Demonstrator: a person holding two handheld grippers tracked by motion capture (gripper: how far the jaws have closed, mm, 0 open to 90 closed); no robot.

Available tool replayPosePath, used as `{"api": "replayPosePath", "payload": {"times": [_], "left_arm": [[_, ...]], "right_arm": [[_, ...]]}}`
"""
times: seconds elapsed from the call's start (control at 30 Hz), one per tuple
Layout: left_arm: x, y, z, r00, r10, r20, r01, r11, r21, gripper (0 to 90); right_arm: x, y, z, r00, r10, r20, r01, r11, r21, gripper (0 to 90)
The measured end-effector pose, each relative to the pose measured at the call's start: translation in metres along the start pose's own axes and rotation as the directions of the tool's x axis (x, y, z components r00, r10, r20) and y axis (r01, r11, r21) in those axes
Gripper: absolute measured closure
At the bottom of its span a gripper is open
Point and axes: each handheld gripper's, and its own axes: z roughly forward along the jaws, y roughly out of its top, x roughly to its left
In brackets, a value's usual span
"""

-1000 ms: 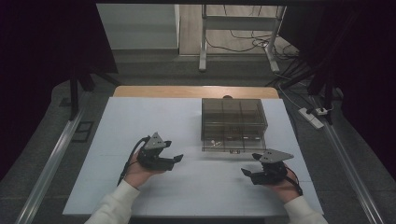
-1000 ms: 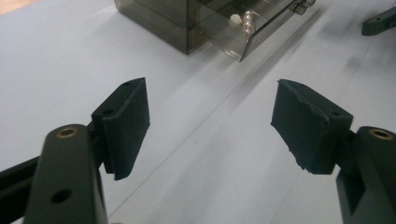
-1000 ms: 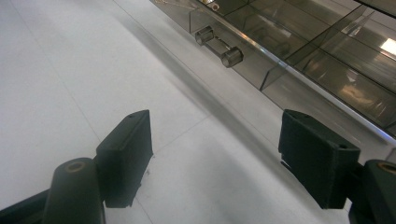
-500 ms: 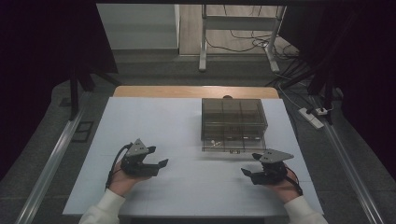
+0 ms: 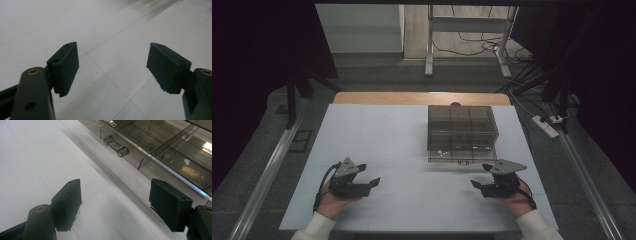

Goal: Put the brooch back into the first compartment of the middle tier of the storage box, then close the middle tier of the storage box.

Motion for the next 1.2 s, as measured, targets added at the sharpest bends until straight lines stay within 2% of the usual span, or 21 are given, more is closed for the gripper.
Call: {"api": "replayPosePath", "payload": {"times": [0.3,1.03,1.13,1.2], "left_arm": [[0.0037,-0.0013,0.0011,0.9998,0.003,-0.022,-0.003,1.0000,0.001,25.4],[0.0082,-0.0019,0.0026,0.9994,-0.004,-0.035,0.004,1.0000,0.001,24.3],[0.0083,-0.0018,0.0032,0.9993,-0.004,-0.037,0.004,1.0000,0.002,23.9],[0.0085,-0.0017,0.0041,0.9992,-0.003,-0.039,0.004,1.0000,0.007,23.5]], "right_arm": [[0.0006,-0.0004,0.0000,1.0000,-0.004,-0.001,0.004,1.0000,0.002,25.8],[0.0022,0.0005,-0.0014,1.0000,-0.003,0.000,0.003,1.0000,-0.007,25.8],[0.0031,0.0020,-0.0018,1.0000,0.001,0.008,0.000,0.9999,-0.016,26.6],[0.0035,0.0033,-0.0023,0.9998,0.000,0.019,0.001,0.9997,-0.025,30.5]]}}
